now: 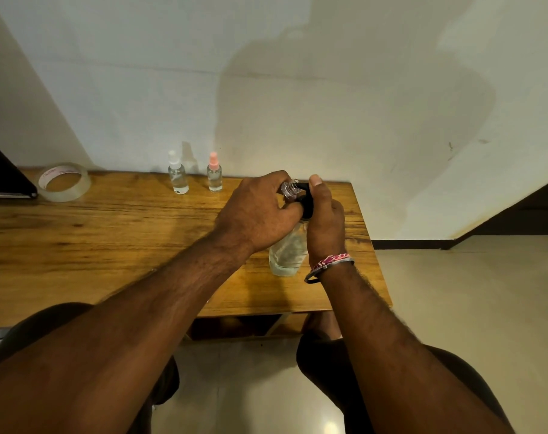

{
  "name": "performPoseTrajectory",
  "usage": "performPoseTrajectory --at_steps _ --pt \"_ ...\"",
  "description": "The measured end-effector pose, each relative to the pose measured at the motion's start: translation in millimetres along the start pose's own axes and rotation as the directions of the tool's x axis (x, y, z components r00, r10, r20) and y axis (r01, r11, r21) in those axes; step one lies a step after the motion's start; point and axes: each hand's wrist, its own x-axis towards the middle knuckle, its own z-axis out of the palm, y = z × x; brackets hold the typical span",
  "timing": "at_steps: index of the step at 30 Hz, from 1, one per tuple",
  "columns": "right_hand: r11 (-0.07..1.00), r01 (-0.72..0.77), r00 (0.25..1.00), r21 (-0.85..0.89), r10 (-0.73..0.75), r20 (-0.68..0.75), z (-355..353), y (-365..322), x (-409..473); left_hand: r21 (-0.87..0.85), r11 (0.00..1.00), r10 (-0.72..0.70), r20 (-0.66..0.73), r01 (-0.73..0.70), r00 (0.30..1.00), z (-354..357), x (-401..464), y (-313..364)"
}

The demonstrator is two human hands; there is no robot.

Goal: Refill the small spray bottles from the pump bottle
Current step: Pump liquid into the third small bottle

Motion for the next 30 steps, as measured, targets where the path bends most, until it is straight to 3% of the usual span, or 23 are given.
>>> performPoseTrajectory --at_steps 10,30 --pt "0.999 -0.006 0.995 -0.038 0.01 0.099 -2.7 -5.1 -2.4 -0.02 1.0 0.002 -0.013 -0.002 1.0 -4.1 0.5 2.7" --pt "1.0 0.01 1.0 0.003 -0.01 0.008 -1.7 2.9 4.2 -0.016 1.0 -0.008 0.002 0.008 1.0 0.1 0.3 -0.5"
